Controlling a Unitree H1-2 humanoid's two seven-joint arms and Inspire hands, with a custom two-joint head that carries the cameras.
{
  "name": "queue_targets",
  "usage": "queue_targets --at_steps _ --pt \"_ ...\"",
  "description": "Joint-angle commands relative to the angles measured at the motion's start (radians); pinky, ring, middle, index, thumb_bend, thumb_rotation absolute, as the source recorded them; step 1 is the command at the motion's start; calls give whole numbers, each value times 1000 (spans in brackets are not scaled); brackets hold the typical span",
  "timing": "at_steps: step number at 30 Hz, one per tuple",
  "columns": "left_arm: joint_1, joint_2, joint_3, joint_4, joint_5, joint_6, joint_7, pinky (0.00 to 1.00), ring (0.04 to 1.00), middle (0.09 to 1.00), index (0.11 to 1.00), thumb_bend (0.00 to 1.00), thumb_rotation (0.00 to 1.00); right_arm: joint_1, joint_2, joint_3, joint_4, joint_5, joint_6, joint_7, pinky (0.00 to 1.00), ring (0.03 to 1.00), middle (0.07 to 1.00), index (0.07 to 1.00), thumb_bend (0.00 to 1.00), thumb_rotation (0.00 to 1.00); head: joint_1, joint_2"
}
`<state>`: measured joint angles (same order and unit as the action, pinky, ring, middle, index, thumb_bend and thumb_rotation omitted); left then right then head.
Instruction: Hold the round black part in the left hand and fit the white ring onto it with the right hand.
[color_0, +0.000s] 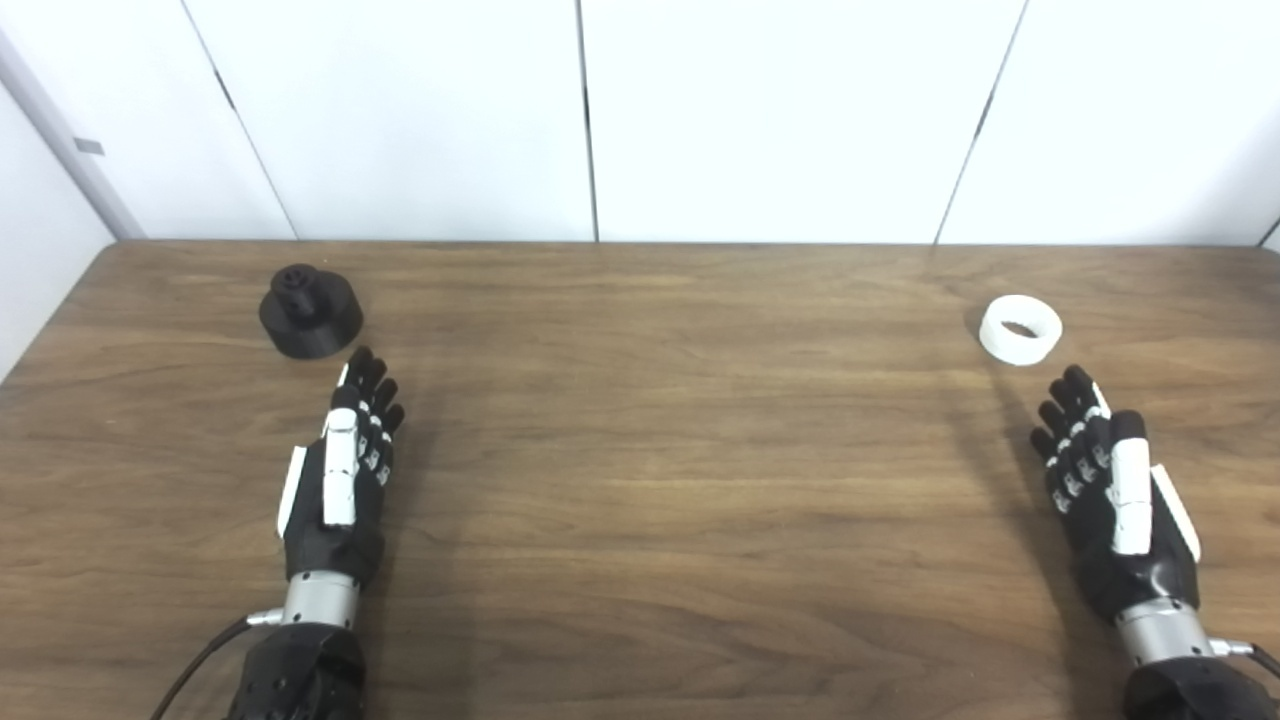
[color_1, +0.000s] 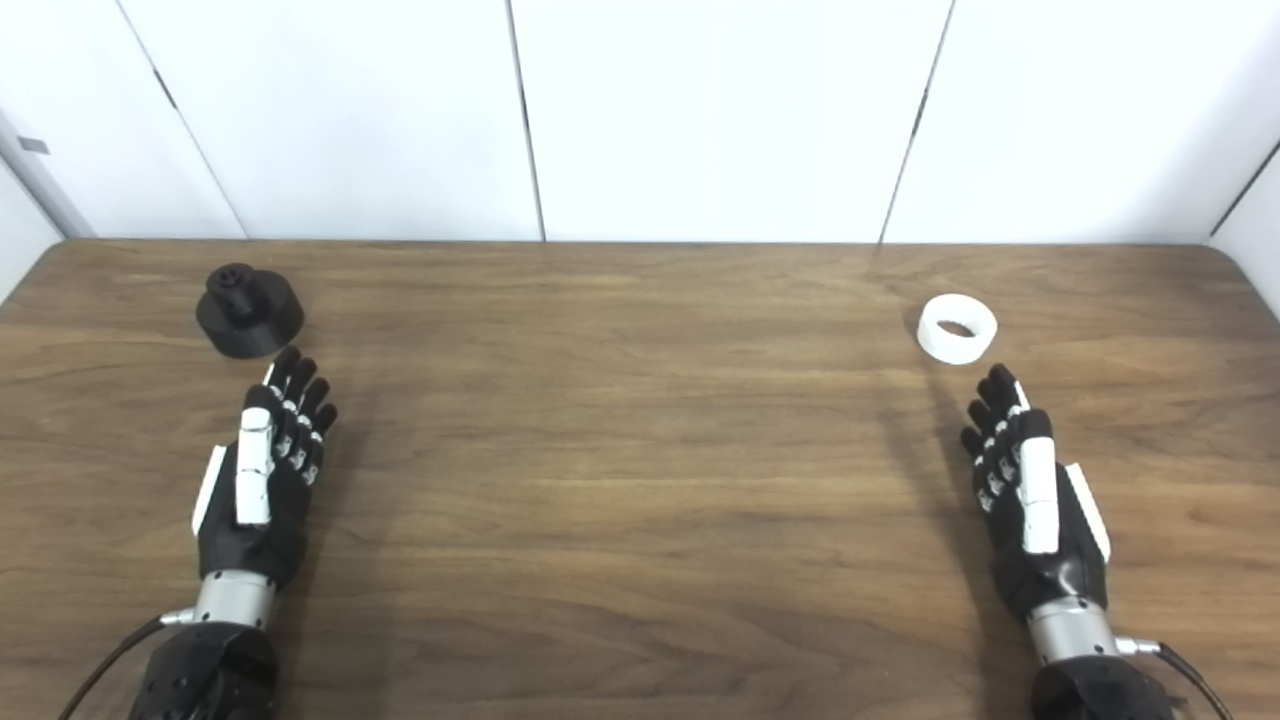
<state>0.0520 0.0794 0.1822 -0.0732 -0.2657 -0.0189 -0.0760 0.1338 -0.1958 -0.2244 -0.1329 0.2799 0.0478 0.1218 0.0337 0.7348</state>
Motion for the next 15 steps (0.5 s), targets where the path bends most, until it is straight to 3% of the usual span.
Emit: queue_targets --at_steps 1,15 --pt "-19 3 2 -9 10 -48 3 1000 1000 1000 997 554 888 -19 -22 -9 -21 14 -24 14 1000 1000 1000 1000 622 1000 3 1" --pt "-18 -3 2 -13 29 -53 6 1000 1000 1000 991 534 888 -20 -29 -9 -14 20 -30 15 1000 1000 1000 1000 627 1000 26 2"
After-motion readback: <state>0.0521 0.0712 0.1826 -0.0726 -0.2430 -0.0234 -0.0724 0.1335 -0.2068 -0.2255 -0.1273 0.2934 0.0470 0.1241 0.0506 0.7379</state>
